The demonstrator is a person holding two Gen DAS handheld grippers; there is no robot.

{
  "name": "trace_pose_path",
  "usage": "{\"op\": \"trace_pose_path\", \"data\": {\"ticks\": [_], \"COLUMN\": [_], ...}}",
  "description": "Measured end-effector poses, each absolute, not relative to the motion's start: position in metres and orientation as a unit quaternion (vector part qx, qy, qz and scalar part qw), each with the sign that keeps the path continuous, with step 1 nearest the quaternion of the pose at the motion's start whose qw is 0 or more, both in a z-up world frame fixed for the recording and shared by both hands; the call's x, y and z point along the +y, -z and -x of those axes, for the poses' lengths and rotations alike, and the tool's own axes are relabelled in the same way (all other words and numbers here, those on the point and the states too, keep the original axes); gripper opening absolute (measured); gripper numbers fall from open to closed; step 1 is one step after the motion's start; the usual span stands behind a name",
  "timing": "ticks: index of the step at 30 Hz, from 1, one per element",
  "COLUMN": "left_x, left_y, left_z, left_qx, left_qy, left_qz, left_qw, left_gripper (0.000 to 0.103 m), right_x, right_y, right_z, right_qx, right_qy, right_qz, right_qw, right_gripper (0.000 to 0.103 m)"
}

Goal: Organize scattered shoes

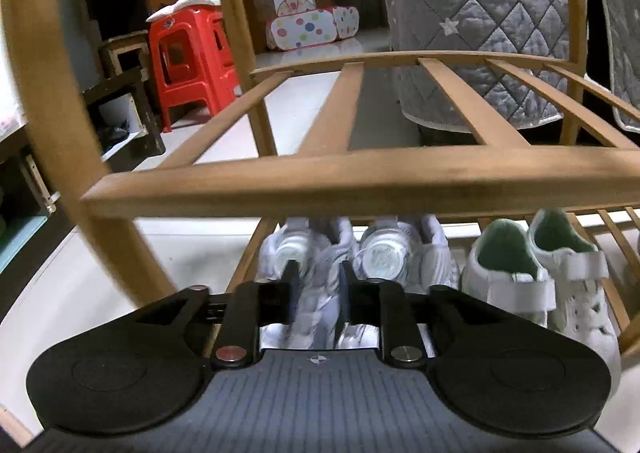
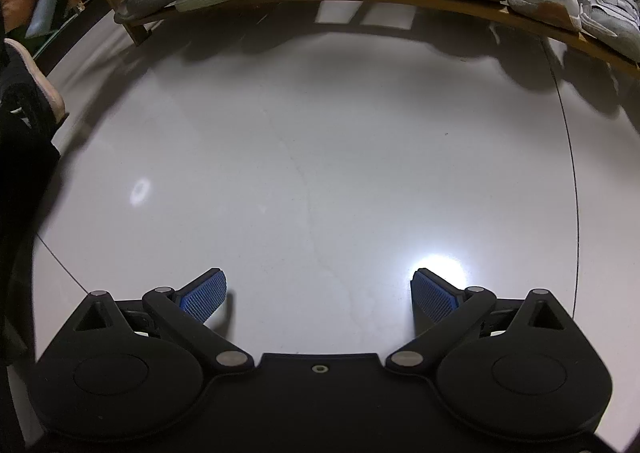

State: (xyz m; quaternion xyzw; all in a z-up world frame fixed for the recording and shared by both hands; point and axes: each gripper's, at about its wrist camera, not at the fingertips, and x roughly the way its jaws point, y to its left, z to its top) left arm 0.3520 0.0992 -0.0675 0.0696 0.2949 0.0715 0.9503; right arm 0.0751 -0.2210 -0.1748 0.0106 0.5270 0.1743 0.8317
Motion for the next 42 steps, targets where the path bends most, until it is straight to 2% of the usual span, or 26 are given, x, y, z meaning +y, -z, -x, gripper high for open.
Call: {"op": "trace_pose_path", "data": {"ticks": [4, 9, 13, 18, 23, 26, 30, 32, 35, 42], "left_x": [0.107, 0.108, 0.107, 0.099, 0.103, 0.103, 0.119, 0.127, 0.14, 0.17], "left_y": [0.061, 0.069, 0.084, 0.106, 0.112, 0.11, 0.075, 0.055, 0.025, -0.042], "left_z": [-0.324, -0.301, -0.285, -0.29, -0.298, -0.296, -0.255, -0.232, -0.198, -0.119], "left_qx": [0.296, 0.333, 0.37, 0.402, 0.411, 0.412, 0.391, 0.376, 0.355, 0.305], "left_qy": [-0.057, -0.045, -0.023, -0.02, -0.028, -0.032, -0.048, -0.055, -0.067, -0.095], "left_qz": [-0.077, -0.116, -0.107, -0.14, -0.122, -0.122, -0.105, -0.099, -0.091, -0.07], "left_qw": [0.95, 0.935, 0.922, 0.904, 0.903, 0.902, 0.913, 0.92, 0.928, 0.945], "left_gripper": [0.033, 0.033, 0.033, 0.033, 0.034, 0.039, 0.046, 0.054, 0.057, 0.073], "right_x": [-0.22, -0.22, -0.221, -0.22, -0.22, -0.22, -0.223, -0.229, -0.241, -0.287], "right_y": [0.173, 0.171, 0.17, 0.169, 0.168, 0.167, 0.163, 0.158, 0.147, 0.095], "right_z": [-0.074, -0.073, -0.073, -0.072, -0.074, -0.074, -0.071, -0.068, -0.062, -0.037], "right_qx": [0.526, 0.522, 0.52, 0.518, 0.517, 0.515, 0.509, 0.504, 0.496, 0.457], "right_qy": [-0.178, -0.182, -0.183, -0.184, -0.181, -0.181, -0.176, -0.168, -0.146, -0.092], "right_qz": [-0.01, -0.01, -0.011, -0.009, -0.011, -0.011, -0.01, -0.016, -0.029, -0.043], "right_qw": [0.832, 0.834, 0.834, 0.835, 0.837, 0.838, 0.842, 0.847, 0.855, 0.883], "right_gripper": [0.1, 0.1, 0.1, 0.1, 0.1, 0.1, 0.1, 0.1, 0.1, 0.1]}}
